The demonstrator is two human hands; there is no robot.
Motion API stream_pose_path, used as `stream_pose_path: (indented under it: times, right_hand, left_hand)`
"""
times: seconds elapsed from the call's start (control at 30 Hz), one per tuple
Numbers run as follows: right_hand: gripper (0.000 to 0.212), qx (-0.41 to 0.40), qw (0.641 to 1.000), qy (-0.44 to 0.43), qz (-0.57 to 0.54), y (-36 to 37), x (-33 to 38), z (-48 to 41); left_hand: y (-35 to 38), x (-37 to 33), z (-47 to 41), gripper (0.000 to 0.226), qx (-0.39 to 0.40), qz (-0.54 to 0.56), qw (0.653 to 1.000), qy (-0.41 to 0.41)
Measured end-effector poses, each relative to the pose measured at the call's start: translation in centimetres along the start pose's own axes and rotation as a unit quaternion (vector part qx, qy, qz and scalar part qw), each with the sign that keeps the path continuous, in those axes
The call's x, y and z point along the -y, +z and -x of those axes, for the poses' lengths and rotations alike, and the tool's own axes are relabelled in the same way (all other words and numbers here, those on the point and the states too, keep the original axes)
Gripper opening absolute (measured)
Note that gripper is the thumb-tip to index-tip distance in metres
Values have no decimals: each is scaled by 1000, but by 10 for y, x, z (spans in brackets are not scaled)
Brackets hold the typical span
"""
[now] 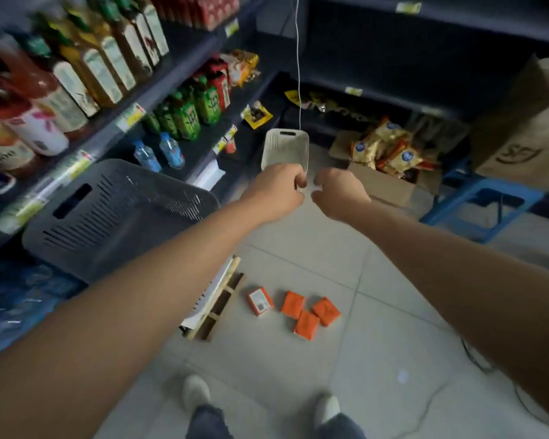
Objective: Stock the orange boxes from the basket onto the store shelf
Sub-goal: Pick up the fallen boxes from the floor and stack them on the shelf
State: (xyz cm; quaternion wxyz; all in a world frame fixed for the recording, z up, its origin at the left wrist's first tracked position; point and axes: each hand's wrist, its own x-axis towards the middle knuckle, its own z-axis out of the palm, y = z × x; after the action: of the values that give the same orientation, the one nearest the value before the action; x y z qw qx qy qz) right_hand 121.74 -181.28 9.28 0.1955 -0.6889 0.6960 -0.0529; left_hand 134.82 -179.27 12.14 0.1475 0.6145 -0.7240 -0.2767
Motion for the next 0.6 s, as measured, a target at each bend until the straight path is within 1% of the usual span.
stream_pose_path:
  times: [0.17, 0.27, 0.33, 0.43, 0.6]
  right_hand:
    - [27, 83, 994, 73, 0, 43, -92, 0]
    - [28, 117, 987, 110, -11, 82, -132, -2]
    - [29, 131, 984, 124, -8, 114, -153, -5]
    - [28, 146, 979, 139, -15, 178, -179, -13]
    - [27, 170, 972, 163, -27, 309, -230, -24]
  left_hand:
    - [103, 10, -20, 25, 84, 8, 994, -64]
    - [156, 35, -29, 25, 134, -2, 986, -97]
    - [190, 57, -36, 25, 154, -9, 982, -113]
    - [245, 98, -45, 26, 167, -23, 977, -130]
    - [358, 183, -52, 27, 204, -58, 968, -134]
